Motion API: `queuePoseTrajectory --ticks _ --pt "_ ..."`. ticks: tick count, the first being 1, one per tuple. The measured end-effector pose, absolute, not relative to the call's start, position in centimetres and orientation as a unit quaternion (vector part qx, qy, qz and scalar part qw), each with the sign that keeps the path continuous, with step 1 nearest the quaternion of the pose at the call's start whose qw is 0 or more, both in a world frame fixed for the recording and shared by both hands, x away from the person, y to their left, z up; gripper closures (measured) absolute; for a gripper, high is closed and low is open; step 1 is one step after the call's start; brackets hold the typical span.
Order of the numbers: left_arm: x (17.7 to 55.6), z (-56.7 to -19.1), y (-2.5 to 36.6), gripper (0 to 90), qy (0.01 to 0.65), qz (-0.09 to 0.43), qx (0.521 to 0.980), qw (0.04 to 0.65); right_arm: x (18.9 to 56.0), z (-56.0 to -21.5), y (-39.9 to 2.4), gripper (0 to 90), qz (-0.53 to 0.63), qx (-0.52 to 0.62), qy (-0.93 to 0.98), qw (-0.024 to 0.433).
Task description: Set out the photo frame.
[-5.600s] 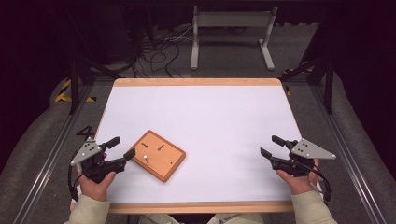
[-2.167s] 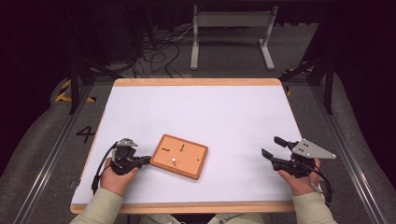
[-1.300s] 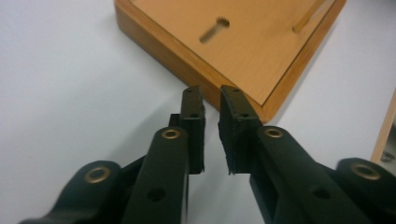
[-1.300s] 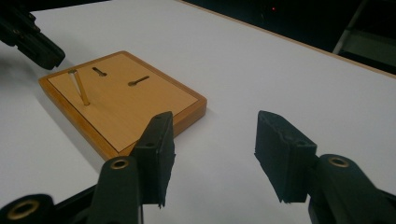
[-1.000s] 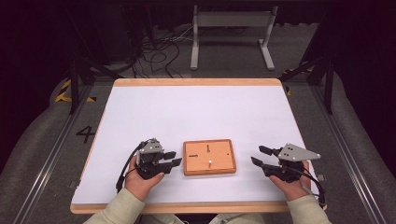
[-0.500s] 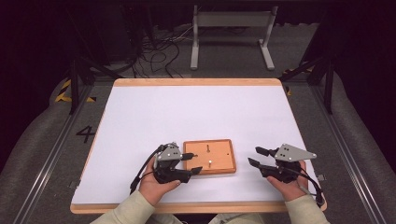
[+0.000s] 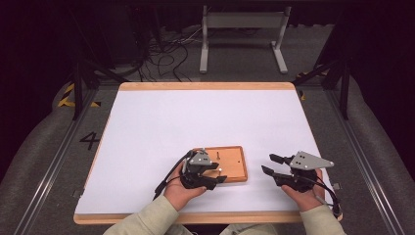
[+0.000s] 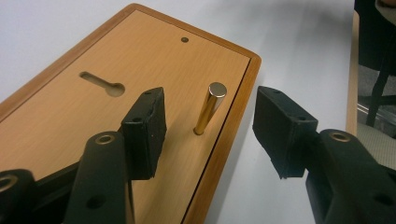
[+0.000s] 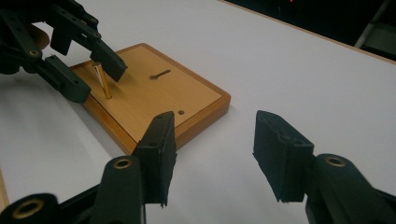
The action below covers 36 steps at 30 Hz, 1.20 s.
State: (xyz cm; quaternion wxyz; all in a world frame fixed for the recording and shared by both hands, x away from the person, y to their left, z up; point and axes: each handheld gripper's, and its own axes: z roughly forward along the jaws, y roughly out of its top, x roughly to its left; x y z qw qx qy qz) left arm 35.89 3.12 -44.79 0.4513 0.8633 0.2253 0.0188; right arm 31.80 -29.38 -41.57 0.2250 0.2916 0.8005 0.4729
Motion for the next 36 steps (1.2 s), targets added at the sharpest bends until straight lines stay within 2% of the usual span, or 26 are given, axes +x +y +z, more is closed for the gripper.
queuePoseTrajectory --ticks 5,7,9,10,16,21,25,31,36 --pt "36.3 -44.9 3.0 62.0 0.238 0.031 0.857 0.456 31.8 -41.6 -29.4 49.2 0.473 0.293 0.800 0.225" --pt "36.3 -44.9 3.1 69.1 0.231 0.032 0.856 0.462 31.8 -41.6 -29.4 49.2 0.472 0.292 0.801 0.226" --pt "35.9 -44.9 2.9 81.6 0.209 0.043 0.861 0.462 31.8 -41.6 -29.4 49.2 0.472 0.292 0.800 0.226" --pt "35.7 -44.8 2.8 82.8 0.200 0.058 0.864 0.458 31.8 -41.6 -29.4 49.2 0.472 0.292 0.801 0.226" --pt "35.5 -44.8 2.8 83.6 0.186 0.077 0.869 0.452 31.8 -41.6 -29.4 49.1 0.474 0.291 0.800 0.227" --pt "34.8 -44.8 2.5 83.7 0.144 0.125 0.879 0.436 31.7 -41.6 -29.4 48.8 0.474 0.290 0.799 0.228" --pt "34.5 -44.9 2.5 83.6 0.121 0.145 0.881 0.433 31.7 -41.6 -29.4 48.6 0.474 0.289 0.799 0.231" --pt "33.1 -44.9 2.2 83.5 0.059 0.209 0.884 0.414 31.8 -41.5 -29.4 48.6 0.473 0.288 0.800 0.231" --pt "32.5 -45.0 2.2 83.5 0.027 0.237 0.883 0.404 31.7 -41.5 -29.3 48.8 0.473 0.288 0.801 0.230"
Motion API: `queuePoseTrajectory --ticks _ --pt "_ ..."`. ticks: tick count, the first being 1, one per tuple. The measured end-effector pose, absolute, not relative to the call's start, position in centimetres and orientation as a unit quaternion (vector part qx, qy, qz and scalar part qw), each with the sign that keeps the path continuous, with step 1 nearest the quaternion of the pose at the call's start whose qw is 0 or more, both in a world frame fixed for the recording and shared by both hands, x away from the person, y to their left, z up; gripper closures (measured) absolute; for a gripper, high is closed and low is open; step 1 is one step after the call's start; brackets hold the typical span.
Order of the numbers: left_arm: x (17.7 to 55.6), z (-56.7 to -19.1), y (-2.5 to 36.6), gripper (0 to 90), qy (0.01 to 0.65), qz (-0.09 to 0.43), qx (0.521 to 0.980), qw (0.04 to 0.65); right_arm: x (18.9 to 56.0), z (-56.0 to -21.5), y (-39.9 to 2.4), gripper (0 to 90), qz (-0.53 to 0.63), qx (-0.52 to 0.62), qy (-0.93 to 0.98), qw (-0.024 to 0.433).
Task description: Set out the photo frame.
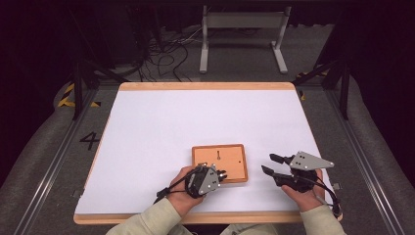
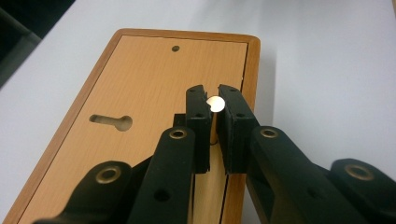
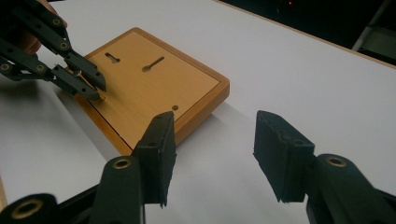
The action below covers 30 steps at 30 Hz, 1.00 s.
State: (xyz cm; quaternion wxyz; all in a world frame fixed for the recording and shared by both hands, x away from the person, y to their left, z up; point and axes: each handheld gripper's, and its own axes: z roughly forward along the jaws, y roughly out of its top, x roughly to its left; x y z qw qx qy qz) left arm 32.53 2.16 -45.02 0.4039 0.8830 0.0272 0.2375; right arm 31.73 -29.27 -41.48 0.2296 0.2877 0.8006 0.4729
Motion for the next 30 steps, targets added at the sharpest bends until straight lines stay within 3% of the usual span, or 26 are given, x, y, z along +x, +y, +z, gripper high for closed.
queuePoseTrajectory --ticks 6,15,23,30 --pt "31.5 -45.3 2.0 83.5 -0.006 0.279 0.878 0.389 31.8 -41.4 -29.2 48.2 0.471 0.293 0.800 0.228" --pt "31.2 -45.4 1.9 83.6 -0.014 0.289 0.876 0.386 32.5 -40.5 -28.8 40.1 0.469 0.320 0.797 0.204" --pt "31.1 -45.4 1.9 83.6 -0.015 0.292 0.876 0.383 35.0 -39.2 -26.6 31.0 0.454 0.328 0.815 0.150" --pt "31.0 -45.4 1.9 83.7 -0.015 0.293 0.876 0.382 38.3 -40.1 -25.1 28.8 0.431 0.338 0.831 0.090"
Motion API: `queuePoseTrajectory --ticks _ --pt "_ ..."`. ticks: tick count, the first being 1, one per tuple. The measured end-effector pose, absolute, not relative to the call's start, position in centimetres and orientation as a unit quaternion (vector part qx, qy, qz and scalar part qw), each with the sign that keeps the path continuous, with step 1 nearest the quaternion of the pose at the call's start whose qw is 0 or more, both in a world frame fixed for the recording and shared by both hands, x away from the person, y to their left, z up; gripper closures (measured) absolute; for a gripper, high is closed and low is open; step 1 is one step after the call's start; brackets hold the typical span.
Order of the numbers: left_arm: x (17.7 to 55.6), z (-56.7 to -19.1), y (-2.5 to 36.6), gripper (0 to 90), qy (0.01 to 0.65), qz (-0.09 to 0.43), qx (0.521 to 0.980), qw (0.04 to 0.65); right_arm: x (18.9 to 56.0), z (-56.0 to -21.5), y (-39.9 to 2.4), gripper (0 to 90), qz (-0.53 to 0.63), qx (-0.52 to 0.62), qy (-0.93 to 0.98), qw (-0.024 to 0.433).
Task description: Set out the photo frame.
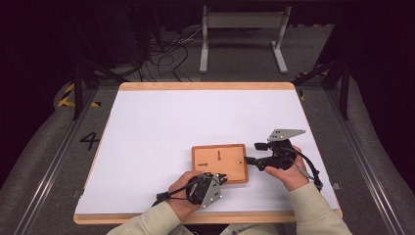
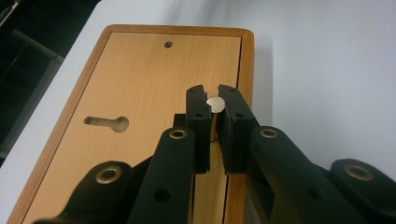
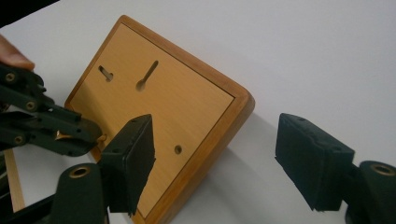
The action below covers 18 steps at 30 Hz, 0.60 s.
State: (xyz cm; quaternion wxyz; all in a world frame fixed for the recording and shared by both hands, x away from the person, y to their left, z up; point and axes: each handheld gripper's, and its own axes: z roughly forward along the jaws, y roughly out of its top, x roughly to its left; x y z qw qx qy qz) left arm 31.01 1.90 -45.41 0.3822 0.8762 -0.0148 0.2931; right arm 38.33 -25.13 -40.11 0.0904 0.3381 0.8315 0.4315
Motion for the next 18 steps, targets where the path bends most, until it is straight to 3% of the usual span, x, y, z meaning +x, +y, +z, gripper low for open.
queuePoseTrajectory --ticks 11,18 --pt "30.9 -45.5 1.8 83.7 -0.010 0.293 0.875 0.386 42.2 -42.4 -22.7 26.7 0.409 0.359 0.839 -0.005" --pt "30.9 -45.5 1.9 83.7 -0.013 0.294 0.876 0.383 42.8 -43.6 -21.4 23.1 0.408 0.356 0.840 -0.046"
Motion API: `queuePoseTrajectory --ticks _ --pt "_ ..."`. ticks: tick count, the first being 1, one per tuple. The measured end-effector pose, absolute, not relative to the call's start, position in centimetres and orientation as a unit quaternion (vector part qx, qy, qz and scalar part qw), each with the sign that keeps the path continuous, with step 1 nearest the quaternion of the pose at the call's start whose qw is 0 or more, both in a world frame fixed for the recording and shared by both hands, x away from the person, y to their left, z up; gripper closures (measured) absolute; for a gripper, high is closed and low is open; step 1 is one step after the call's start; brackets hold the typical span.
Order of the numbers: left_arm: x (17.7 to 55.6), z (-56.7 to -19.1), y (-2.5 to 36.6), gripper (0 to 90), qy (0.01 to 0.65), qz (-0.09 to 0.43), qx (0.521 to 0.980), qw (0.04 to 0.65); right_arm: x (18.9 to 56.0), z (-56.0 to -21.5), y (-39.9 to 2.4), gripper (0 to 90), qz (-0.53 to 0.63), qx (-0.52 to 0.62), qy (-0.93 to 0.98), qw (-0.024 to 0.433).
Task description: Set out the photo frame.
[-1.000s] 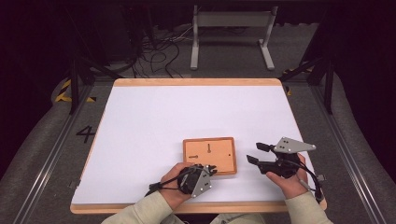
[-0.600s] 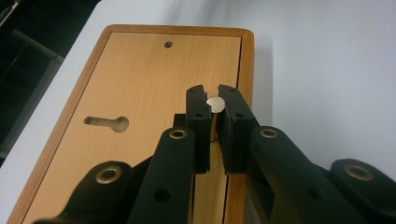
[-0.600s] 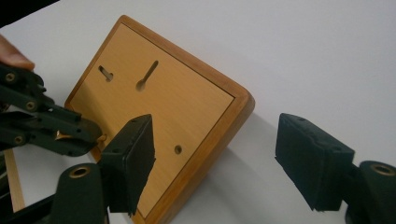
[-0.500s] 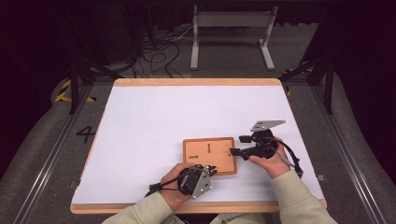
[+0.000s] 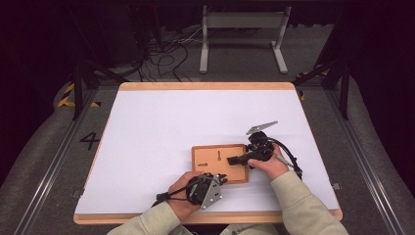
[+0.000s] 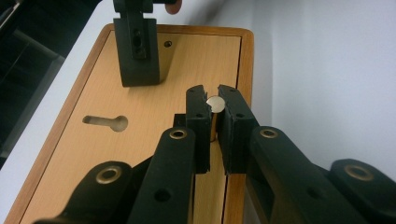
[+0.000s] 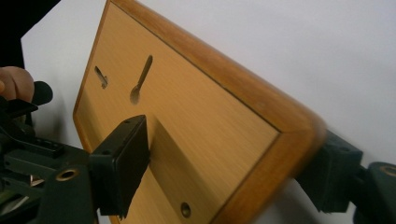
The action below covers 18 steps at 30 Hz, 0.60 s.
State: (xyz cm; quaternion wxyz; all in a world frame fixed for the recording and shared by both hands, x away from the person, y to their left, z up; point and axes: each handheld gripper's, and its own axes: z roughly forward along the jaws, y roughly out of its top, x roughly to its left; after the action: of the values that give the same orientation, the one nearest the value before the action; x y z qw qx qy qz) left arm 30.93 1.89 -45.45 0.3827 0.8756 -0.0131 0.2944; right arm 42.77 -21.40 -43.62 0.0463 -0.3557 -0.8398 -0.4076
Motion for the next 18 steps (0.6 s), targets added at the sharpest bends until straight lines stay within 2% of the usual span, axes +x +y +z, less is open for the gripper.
queuePoseTrajectory --ticks 7,13,18 --pt "31.4 -45.1 2.3 82.9 -0.002 0.264 0.882 0.390 42.9 -43.5 -21.6 26.4 -0.412 -0.354 -0.838 0.052" --pt "31.7 -43.8 4.6 69.7 0.017 0.210 0.882 0.421 42.6 -43.1 -21.8 29.6 -0.418 -0.339 -0.842 0.042" --pt "31.6 -42.3 7.1 68.6 0.044 0.195 0.869 0.452 41.9 -42.6 -22.0 32.5 -0.424 -0.324 -0.845 0.028"
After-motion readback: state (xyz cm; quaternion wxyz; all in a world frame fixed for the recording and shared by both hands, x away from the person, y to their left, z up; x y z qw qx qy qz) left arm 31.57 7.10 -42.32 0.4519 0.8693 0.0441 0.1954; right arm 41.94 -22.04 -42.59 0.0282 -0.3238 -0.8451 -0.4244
